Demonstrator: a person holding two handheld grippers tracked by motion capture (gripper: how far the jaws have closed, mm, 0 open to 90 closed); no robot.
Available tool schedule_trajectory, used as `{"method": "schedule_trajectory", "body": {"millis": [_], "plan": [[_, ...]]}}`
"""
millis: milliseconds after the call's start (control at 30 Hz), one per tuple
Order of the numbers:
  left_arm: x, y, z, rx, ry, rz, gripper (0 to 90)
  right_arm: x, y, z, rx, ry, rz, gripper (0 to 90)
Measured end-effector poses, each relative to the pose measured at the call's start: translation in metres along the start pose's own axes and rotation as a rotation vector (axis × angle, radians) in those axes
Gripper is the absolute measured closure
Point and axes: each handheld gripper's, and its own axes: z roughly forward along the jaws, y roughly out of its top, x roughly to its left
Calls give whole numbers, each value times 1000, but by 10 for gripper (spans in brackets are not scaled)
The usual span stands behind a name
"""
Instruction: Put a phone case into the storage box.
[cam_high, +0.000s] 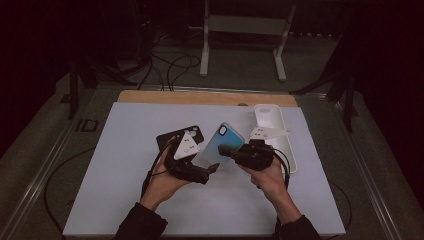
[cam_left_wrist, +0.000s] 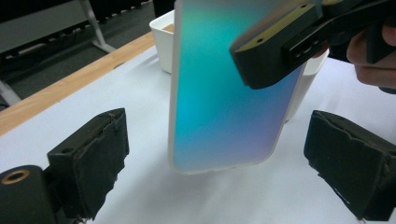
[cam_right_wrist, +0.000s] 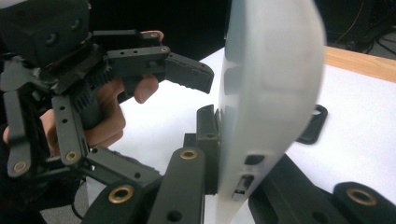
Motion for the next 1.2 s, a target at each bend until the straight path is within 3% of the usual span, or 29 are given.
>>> {"method": "schedule_trajectory", "body": {"millis": [467, 867, 967, 1200], "plan": [[6, -5, -2, 4, -57, -36, 61, 3, 3, -13, 20, 30, -73, 865], [3, -7, 1, 20, -124, -20, 67, 9, 7, -17, 38, 96, -136, 865], [1, -7, 1, 14, -140, -13, 99, 10, 8, -17, 34, 123, -142, 865], [-1, -9, -2, 0, -206, 13, 279, 13, 11, -14, 21, 182, -158, 864]]}}
